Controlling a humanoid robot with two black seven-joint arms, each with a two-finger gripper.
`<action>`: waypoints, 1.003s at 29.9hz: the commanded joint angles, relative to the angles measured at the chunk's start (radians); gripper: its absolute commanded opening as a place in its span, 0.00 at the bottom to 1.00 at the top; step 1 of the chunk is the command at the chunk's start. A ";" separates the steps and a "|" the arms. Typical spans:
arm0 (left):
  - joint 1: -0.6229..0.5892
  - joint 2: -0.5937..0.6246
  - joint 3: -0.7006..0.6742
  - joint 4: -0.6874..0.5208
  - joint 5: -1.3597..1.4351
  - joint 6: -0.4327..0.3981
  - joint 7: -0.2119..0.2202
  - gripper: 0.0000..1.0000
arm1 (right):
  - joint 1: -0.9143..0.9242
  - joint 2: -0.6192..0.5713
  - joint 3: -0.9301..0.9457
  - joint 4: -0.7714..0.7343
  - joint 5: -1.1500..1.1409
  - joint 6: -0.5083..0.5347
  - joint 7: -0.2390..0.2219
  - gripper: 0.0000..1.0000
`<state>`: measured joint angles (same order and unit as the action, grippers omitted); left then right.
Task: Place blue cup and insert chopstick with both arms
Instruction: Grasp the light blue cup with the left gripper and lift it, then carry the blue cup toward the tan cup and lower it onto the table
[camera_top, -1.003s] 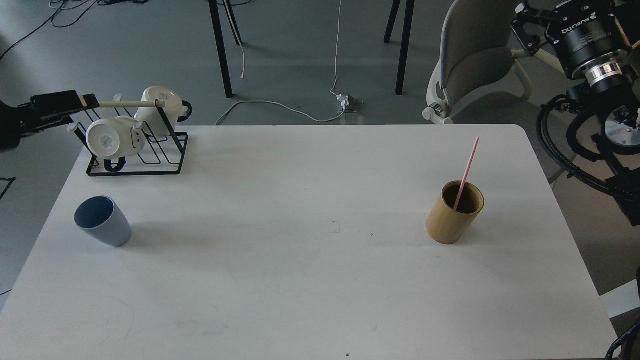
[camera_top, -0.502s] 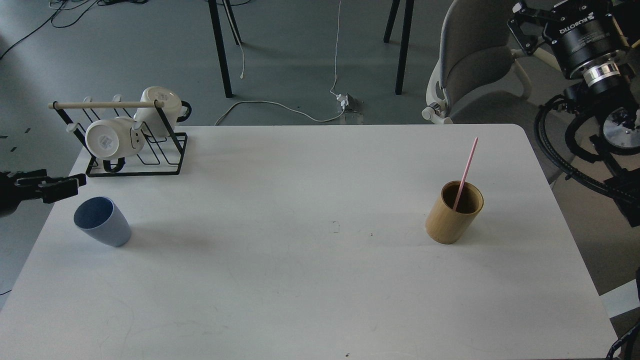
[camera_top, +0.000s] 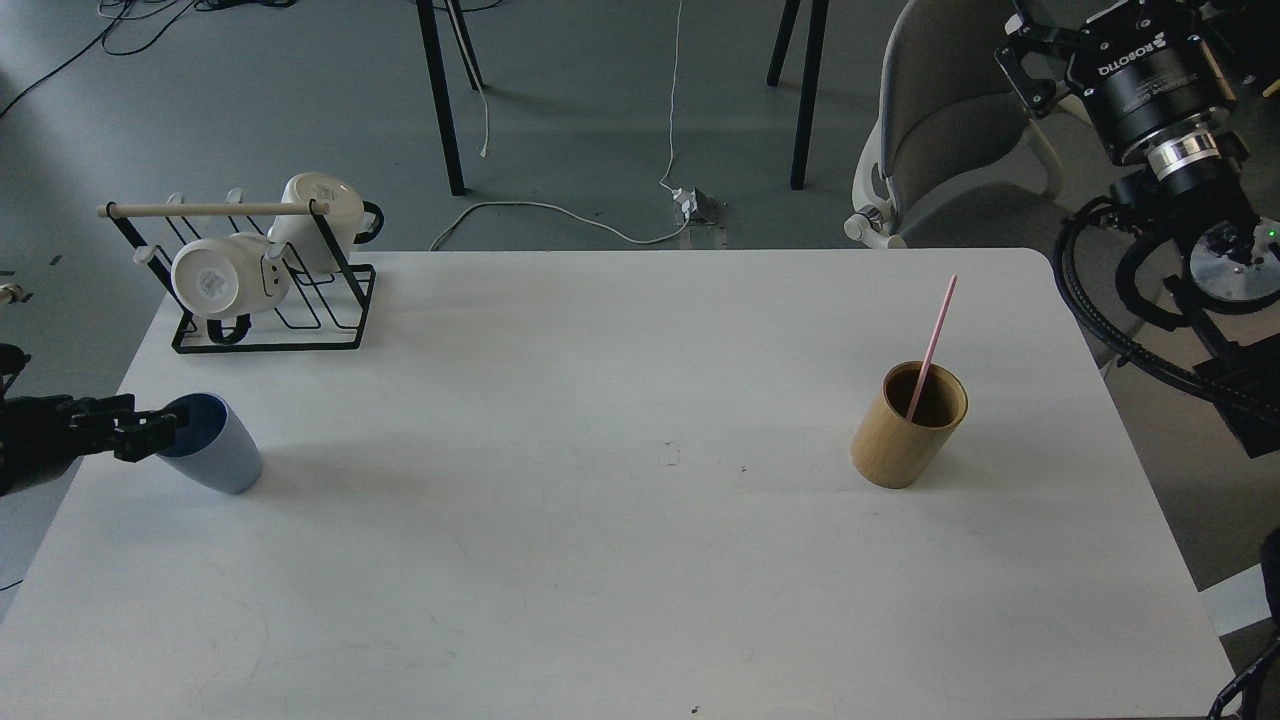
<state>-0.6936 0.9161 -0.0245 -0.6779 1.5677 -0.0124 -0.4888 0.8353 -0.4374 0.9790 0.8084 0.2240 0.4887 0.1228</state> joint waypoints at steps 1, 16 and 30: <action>0.005 -0.011 0.000 0.014 -0.002 0.003 0.000 0.34 | 0.001 0.006 -0.011 -0.002 0.000 0.000 0.000 0.99; -0.107 0.001 0.000 -0.048 0.009 -0.021 0.000 0.04 | 0.013 -0.006 -0.013 -0.006 -0.005 0.000 -0.002 0.99; -0.576 -0.014 -0.005 -0.580 0.115 -0.476 0.030 0.04 | 0.165 -0.064 -0.014 -0.012 -0.121 -0.041 -0.011 0.99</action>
<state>-1.2171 0.9414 -0.0277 -1.1861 1.6769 -0.4699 -0.4889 0.9914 -0.4968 0.9625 0.7946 0.1030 0.4741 0.1129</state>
